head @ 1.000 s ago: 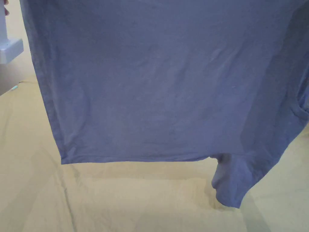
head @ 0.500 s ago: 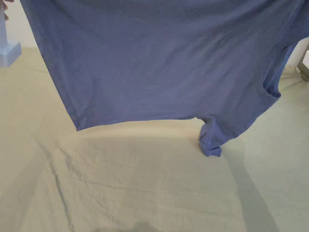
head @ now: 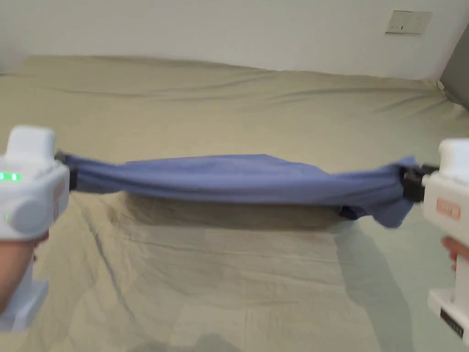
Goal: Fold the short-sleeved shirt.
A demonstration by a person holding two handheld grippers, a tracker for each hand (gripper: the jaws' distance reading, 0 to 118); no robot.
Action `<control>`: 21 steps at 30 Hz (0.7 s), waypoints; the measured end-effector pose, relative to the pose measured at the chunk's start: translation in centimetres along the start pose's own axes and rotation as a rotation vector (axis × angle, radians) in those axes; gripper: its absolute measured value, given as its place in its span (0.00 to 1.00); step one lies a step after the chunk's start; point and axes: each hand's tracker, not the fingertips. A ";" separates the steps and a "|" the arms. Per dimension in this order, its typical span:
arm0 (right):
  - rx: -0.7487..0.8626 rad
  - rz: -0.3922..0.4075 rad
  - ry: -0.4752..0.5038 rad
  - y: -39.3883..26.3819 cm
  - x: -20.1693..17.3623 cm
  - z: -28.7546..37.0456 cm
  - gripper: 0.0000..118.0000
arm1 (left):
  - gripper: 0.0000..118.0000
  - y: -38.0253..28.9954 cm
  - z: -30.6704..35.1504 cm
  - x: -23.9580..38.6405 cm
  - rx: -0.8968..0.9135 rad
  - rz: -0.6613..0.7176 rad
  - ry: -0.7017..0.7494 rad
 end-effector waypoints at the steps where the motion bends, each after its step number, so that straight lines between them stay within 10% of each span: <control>1: -0.036 0.018 0.005 -2.0 -0.2 0.6 0.04 | 0.01 -2.2 0.9 0.1 -0.036 -0.007 -0.006; 16: -0.472 0.113 0.041 -21.6 -2.1 8.7 0.04 | 0.01 -21.5 8.2 0.0 -0.458 -0.244 -0.090; 21: -0.568 0.034 0.065 -24.0 -1.8 10.0 0.04 | 0.01 -22.8 9.7 0.1 -0.514 -0.295 -0.116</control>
